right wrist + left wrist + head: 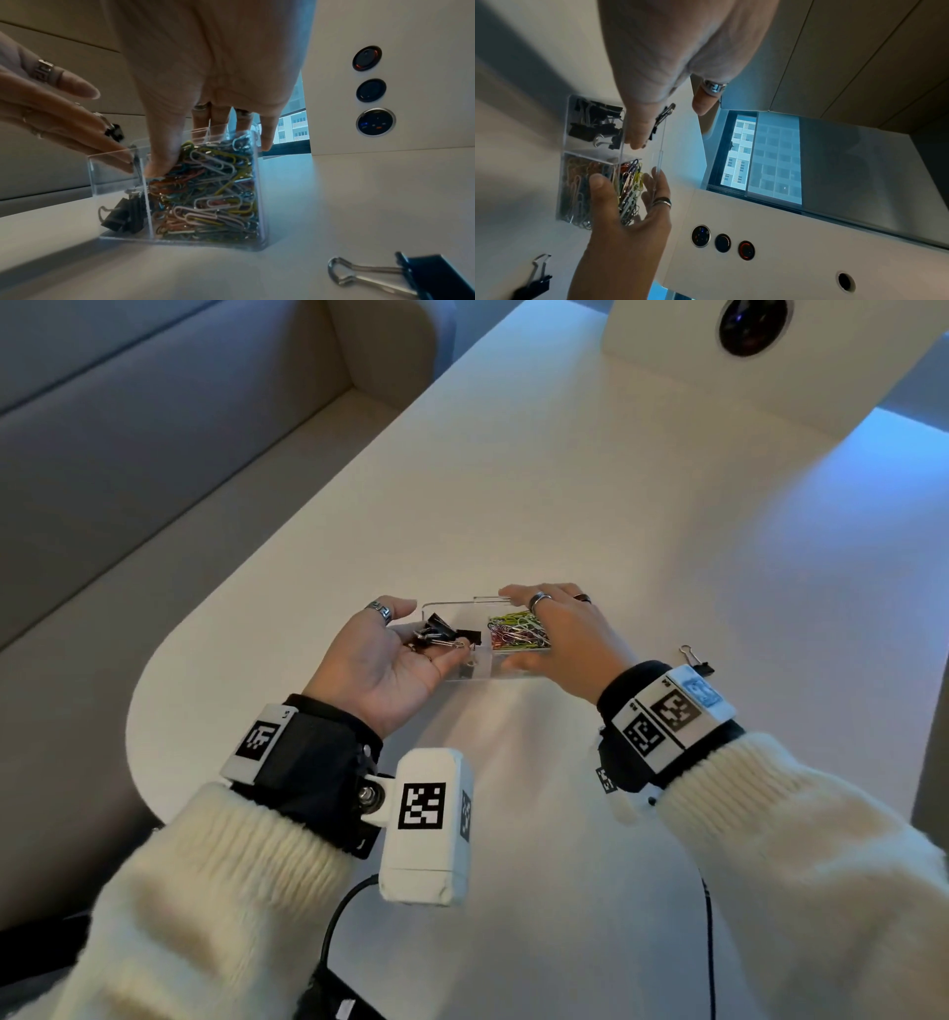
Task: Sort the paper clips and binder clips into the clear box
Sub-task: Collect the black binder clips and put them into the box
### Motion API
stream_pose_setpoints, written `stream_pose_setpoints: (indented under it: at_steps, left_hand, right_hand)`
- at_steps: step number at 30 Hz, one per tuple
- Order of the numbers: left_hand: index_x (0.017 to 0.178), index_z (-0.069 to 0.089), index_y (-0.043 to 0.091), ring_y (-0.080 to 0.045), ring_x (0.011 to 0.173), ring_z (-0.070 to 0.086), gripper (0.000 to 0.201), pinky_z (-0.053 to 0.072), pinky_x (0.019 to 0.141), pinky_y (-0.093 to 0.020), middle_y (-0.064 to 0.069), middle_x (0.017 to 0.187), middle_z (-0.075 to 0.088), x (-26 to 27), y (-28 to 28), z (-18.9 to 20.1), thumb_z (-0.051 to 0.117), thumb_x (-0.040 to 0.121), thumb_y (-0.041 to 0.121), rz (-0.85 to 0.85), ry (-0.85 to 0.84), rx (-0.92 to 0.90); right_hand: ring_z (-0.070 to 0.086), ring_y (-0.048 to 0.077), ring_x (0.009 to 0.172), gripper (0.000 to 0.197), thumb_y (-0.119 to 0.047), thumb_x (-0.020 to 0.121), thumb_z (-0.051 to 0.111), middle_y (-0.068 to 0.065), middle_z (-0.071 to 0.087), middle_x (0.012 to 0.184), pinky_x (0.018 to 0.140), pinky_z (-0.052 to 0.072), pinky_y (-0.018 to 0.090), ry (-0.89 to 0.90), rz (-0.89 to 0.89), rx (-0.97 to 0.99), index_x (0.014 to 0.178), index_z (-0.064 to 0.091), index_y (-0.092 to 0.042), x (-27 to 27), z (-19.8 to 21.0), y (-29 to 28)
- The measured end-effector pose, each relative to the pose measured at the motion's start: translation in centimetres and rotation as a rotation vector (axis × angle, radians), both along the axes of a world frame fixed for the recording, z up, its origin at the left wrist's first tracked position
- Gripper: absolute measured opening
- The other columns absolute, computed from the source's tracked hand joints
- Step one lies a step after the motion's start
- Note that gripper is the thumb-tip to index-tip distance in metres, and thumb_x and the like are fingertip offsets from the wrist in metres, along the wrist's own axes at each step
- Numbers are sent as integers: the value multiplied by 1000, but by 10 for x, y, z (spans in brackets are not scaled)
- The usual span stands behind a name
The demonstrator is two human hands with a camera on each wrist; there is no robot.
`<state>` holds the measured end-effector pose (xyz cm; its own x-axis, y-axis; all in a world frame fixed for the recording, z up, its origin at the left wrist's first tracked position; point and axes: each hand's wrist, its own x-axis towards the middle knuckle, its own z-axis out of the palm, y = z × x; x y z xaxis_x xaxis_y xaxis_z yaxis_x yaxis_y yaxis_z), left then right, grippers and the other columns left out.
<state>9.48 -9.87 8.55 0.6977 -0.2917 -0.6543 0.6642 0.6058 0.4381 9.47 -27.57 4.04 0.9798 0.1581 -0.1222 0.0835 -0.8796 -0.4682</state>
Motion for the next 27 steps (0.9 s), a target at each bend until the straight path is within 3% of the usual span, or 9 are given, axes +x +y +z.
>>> stream_pose_setpoints:
  at_steps: [4, 7, 11, 14, 16, 19, 21, 24, 27]
  left_hand:
    - [135, 24, -12, -42, 121, 47, 52, 42, 101, -43, -35, 135, 37, 2, 1, 6, 36, 92, 16, 13, -16, 20]
    - [133, 30, -7, -37, 124, 43, 48, 38, 105, -39, -28, 131, 36, 1, 0, 10, 37, 92, 17, -2, -47, 163]
    - [104, 57, 12, -23, 100, 47, 22, 49, 81, -30, -8, 108, 47, -5, -6, 11, 42, 89, 17, -15, -150, 380]
    - [97, 61, 17, -17, 91, 53, 23, 49, 69, -25, -3, 103, 56, -13, -21, 11, 41, 89, 10, -9, -276, 492]
    - [92, 59, 15, -13, 75, 59, 23, 48, 56, -19, -3, 95, 59, -21, -39, 12, 39, 90, 4, -64, -377, 536]
    - [82, 56, 14, -7, 39, 52, 24, 35, 37, -16, -1, 78, 59, -35, -68, 3, 38, 92, 2, -309, -535, 641]
    - [83, 55, 14, -6, 31, 44, 20, 32, 34, -16, 0, 75, 59, -43, -88, -9, 41, 93, 5, -554, -635, 705]
    - [93, 57, 13, -9, 48, 47, 11, 38, 42, -16, -2, 84, 61, -45, -115, -29, 47, 90, 7, -800, -767, 870]
    - [108, 55, 10, -21, 89, 54, 23, 45, 75, -24, -8, 111, 55, -40, -139, -47, 51, 86, 5, -885, -949, 1068]
  right_hand:
    - [29, 20, 131, 70, -31, 79, 68, 0, 46, 137, 108, 28, 37, -16, 10, 5, 140, 34, -24, 0, 2, -1]
    - [26, 19, 134, 73, -35, 79, 67, -1, 41, 142, 111, 25, 37, -2, 25, 3, 142, 30, -26, -1, 3, -4]
    - [32, 18, 131, 64, -42, 82, 61, 0, 43, 139, 107, 26, 33, -45, -137, 209, 138, 37, -24, -8, 14, -24]
    - [47, 20, 118, 47, -41, 87, 55, 4, 54, 126, 99, 34, 32, -131, -329, 228, 129, 48, -21, -13, 19, -55]
    - [49, 24, 116, 39, -35, 89, 55, 8, 53, 125, 99, 35, 34, -80, -400, 136, 124, 53, -19, -18, 15, -83]
    - [41, 32, 125, 39, -28, 90, 54, 11, 43, 135, 105, 30, 38, 96, -428, -11, 128, 50, -20, -31, 4, -118]
    - [35, 33, 128, 43, -26, 91, 53, 9, 37, 140, 107, 28, 39, 201, -429, -71, 133, 45, -22, -41, -2, -128]
    - [33, 32, 125, 42, -25, 88, 57, 7, 38, 134, 105, 30, 37, 309, -430, -92, 129, 49, -25, -52, -13, -134]
    - [38, 30, 118, 34, -19, 84, 62, 8, 44, 121, 100, 32, 35, 281, -448, -72, 117, 58, -22, -59, -21, -137]
